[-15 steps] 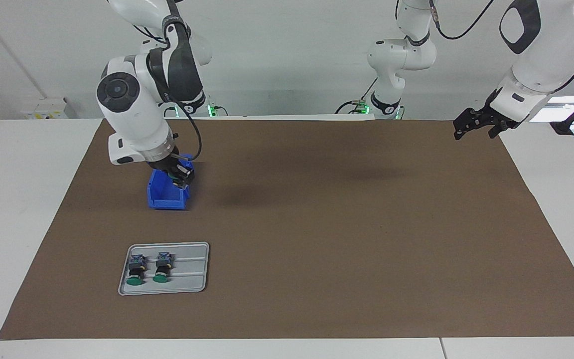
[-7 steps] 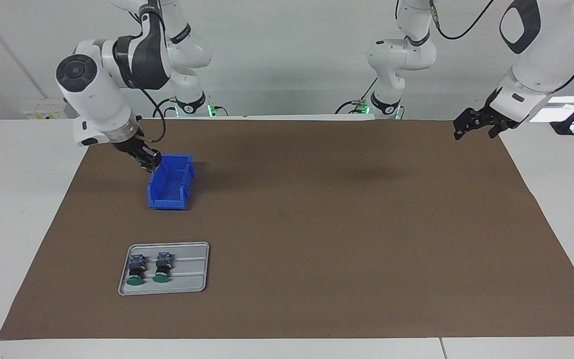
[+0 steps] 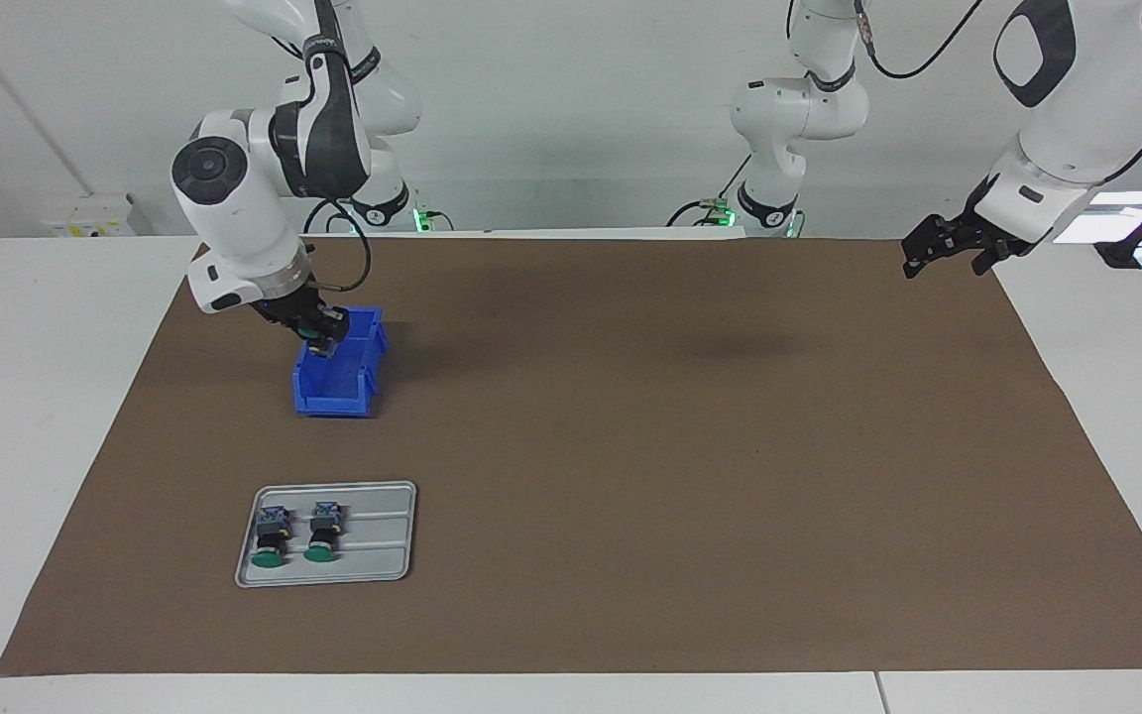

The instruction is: Place and press button with both arms

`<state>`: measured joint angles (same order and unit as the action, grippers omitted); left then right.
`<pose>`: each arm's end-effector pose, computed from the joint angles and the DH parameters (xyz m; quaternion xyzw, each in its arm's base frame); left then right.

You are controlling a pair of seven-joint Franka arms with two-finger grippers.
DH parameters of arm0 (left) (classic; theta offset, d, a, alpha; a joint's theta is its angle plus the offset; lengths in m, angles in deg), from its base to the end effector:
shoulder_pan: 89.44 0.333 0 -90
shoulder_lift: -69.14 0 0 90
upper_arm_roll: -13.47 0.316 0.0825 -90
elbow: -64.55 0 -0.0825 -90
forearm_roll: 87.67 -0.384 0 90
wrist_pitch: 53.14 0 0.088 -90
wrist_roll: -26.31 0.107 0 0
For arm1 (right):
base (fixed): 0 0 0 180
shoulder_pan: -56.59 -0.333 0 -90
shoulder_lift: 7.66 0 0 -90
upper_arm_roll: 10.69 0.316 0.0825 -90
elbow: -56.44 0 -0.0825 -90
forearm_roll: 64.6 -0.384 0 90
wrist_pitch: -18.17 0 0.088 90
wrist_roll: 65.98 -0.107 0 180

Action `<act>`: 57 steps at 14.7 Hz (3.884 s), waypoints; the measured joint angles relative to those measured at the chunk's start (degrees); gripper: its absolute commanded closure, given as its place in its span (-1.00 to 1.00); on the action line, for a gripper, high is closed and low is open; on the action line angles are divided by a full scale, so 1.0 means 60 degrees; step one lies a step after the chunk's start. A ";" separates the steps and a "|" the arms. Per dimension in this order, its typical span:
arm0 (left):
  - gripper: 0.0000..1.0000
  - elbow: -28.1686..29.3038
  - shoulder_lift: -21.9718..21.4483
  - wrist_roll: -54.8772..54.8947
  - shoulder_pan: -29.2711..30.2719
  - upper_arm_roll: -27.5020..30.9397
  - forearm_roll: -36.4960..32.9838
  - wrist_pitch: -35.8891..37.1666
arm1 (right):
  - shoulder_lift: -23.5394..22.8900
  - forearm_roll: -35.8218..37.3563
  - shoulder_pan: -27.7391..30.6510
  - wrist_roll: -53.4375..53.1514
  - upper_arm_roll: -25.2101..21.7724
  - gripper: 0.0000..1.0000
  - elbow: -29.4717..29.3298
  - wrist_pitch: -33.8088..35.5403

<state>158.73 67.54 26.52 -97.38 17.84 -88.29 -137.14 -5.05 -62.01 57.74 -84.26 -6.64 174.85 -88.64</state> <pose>0.5311 -0.0313 0.5973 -0.9966 0.0328 0.0747 0.0065 0.5194 0.0231 0.4402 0.9887 -0.1254 -0.0729 0.0367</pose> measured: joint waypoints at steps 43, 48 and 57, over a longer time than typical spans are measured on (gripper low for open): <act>-1.00 0.0000 0.0000 0.0000 0.0000 0.0000 0.0000 0.0000 | 0.0230 0.0014 0.0007 0.2007 -0.0011 -0.97 0.0703 -0.0298; -1.00 0.0000 0.0000 0.0000 0.0000 0.0000 0.0000 0.0000 | 0.0314 0.0012 0.0050 0.2020 -0.0015 -0.97 -0.0504 0.0690; -1.00 0.0000 0.0000 0.0000 0.0000 0.0000 0.0000 0.0000 | 0.0364 -0.0719 0.0136 0.1229 -0.0124 -0.97 -0.3314 0.3080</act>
<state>158.73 67.54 26.52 -97.38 17.84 -88.29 -137.14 -2.86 -66.33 58.56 -76.88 -7.39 154.96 -70.16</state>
